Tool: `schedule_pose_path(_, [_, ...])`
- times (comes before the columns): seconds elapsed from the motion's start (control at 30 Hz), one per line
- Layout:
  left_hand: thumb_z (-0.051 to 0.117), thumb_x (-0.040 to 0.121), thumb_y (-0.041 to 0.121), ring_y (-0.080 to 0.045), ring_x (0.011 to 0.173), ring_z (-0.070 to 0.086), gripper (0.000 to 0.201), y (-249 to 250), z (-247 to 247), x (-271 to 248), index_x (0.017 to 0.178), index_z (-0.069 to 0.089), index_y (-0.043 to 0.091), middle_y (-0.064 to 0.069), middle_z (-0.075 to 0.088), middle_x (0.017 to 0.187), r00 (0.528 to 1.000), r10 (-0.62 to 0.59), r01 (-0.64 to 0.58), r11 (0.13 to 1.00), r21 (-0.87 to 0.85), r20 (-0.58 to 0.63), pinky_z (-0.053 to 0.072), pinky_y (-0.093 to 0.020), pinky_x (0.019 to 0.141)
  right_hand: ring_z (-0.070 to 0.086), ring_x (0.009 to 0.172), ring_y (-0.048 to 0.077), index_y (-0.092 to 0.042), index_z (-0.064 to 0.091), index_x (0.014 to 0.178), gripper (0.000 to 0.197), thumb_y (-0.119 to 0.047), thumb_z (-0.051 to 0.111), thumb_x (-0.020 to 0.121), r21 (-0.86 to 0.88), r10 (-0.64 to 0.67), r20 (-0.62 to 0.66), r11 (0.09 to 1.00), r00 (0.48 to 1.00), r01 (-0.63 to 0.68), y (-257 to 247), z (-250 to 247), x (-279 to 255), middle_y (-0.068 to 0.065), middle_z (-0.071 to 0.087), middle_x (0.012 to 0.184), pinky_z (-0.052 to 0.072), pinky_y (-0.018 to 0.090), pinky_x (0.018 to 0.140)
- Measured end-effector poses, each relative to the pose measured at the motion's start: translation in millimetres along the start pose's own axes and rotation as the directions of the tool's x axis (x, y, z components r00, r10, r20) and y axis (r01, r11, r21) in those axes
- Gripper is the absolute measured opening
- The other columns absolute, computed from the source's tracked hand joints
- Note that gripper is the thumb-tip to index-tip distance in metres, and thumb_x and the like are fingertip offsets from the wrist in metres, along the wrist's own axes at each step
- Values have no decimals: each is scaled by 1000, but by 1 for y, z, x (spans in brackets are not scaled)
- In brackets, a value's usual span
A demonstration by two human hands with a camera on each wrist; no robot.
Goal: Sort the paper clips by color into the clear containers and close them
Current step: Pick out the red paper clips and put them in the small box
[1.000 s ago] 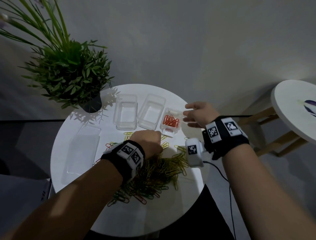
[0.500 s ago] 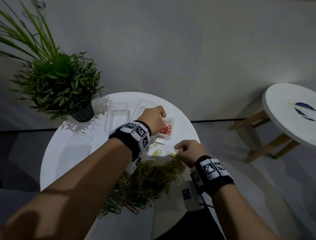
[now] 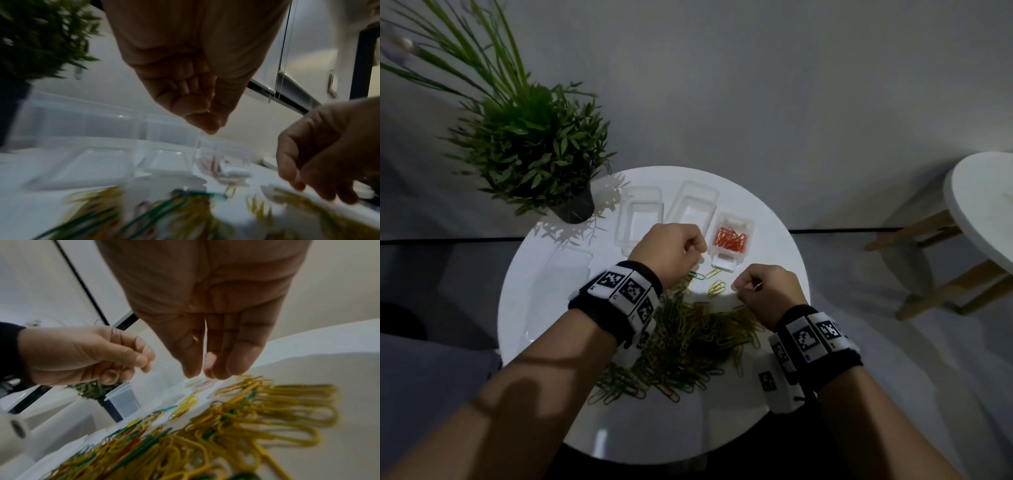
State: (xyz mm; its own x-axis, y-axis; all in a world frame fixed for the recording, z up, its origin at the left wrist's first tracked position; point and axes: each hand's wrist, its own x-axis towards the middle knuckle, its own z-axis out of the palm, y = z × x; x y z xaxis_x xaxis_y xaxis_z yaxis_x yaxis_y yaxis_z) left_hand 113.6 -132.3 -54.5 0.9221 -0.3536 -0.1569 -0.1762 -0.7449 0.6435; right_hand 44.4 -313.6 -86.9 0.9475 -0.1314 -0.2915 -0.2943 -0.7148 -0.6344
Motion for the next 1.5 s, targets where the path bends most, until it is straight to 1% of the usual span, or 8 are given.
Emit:
schedule_pose_path(0.2, [58,83,17,-11,86,63,18,-50,-6,-36,86,71,29,13,70,82,986,-165,160,980,116,32,52,-29,80,62,82,23,-24,66,103,21,-14,59,85,-19,-118,-227,993,967,117,-22,-1,-1,-1,65,85,51,32,77])
schedule_pose_path(0.33, [60,85,22,-17,98,60,25,-58,-3,-42,107,69,32,7,67,99,984,-180,175,972,154,15,50,-31,86,60,102,27,-25,60,121,33,-14,57,90,-242,-104,-124,968,987,71,-30,-1,14,6,66,111,48,31,87])
schedule_pose_path(0.43, [63,87,27,-19,110,57,34,-61,-2,-40,121,64,30,3,61,115,986,-155,136,957,257,55,48,-33,90,60,101,27,-21,65,113,25,-16,57,91,-301,-113,-134,951,985,68,-32,3,16,7,67,110,47,31,86])
schedule_pose_path(0.7, [61,90,29,-20,115,56,26,-75,-10,-52,115,68,32,5,63,119,987,-112,77,960,270,117,47,-36,96,63,92,23,-22,73,97,17,-15,60,89,-285,-144,-95,952,985,112,-34,8,-2,5,72,98,47,25,79])
schedule_pose_path(0.97, [63,88,39,-19,114,52,26,-74,-9,-58,113,69,34,5,59,116,985,-29,-29,942,334,169,46,-32,87,65,87,20,-25,70,107,21,-17,64,88,-242,-256,-77,942,964,231,-47,24,-29,0,71,99,49,25,80])
schedule_pose_path(1.13, [56,92,30,-20,105,52,14,-69,-2,-54,93,70,26,2,56,107,981,38,-117,897,426,191,49,-36,78,64,87,19,-29,70,100,15,-23,61,90,-286,-247,25,927,969,243,-55,43,-34,-1,71,96,54,32,82])
schedule_pose_path(1.3, [58,88,20,-14,86,62,16,-83,-8,-51,76,65,26,8,67,85,992,-99,102,994,-31,81,51,-31,80,64,94,22,-23,71,101,18,-17,57,90,-335,-206,95,915,974,227,-68,52,-33,4,72,98,52,31,85])
schedule_pose_path(1.5, [62,89,3,-9,54,57,6,-79,-15,-60,85,64,7,-6,66,69,972,-181,236,784,-574,152,48,-19,53,62,100,23,-18,72,102,18,-16,60,88,-320,-189,133,921,973,223,-86,64,-18,6,72,101,48,28,89])
